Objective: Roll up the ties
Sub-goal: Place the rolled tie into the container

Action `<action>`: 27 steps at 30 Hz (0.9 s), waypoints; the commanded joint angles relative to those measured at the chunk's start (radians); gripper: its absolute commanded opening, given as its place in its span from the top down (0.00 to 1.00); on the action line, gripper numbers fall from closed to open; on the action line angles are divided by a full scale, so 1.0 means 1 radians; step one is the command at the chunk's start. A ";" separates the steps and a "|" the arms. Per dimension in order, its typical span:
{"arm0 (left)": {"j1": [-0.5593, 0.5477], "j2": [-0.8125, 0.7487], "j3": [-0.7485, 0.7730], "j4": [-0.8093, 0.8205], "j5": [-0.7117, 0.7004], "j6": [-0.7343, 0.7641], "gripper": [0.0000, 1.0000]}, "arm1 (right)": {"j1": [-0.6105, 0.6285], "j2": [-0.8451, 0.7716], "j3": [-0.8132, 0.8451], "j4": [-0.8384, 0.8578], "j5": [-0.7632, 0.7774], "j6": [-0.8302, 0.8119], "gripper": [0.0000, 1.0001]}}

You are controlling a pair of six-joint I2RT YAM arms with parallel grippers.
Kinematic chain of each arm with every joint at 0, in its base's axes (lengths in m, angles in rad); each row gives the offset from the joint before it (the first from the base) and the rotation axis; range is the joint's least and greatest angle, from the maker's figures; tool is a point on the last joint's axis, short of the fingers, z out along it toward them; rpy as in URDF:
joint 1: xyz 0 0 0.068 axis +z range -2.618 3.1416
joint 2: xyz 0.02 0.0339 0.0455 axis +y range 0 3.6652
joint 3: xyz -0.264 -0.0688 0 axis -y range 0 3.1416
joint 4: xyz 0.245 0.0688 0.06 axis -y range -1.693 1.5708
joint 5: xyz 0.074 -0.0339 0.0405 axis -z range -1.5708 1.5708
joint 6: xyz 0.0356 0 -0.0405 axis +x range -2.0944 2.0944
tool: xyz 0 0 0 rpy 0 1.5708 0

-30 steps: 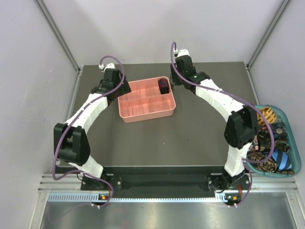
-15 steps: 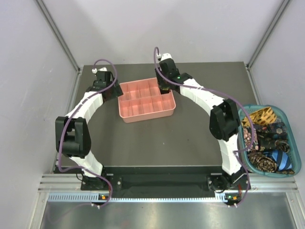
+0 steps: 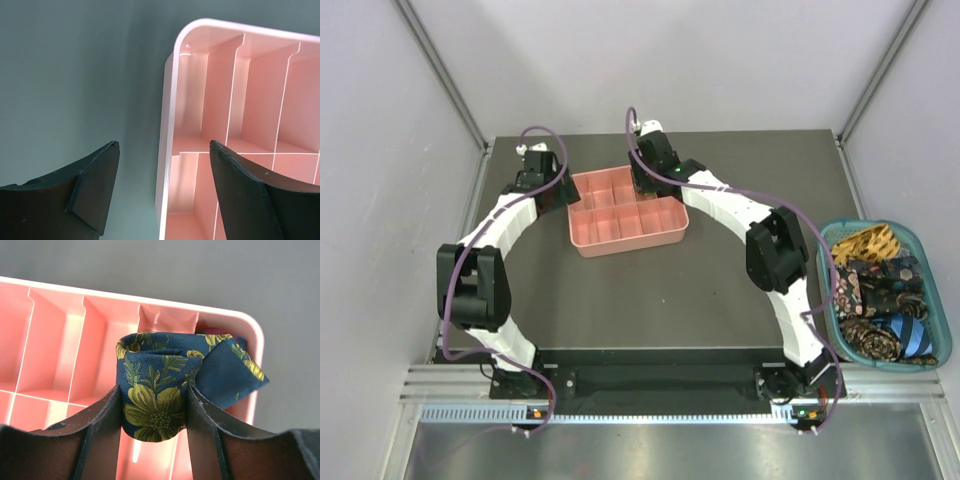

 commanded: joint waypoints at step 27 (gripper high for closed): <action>0.000 0.007 -0.023 0.057 0.060 0.012 0.25 | -0.056 0.070 -0.189 0.070 -0.063 0.115 0.88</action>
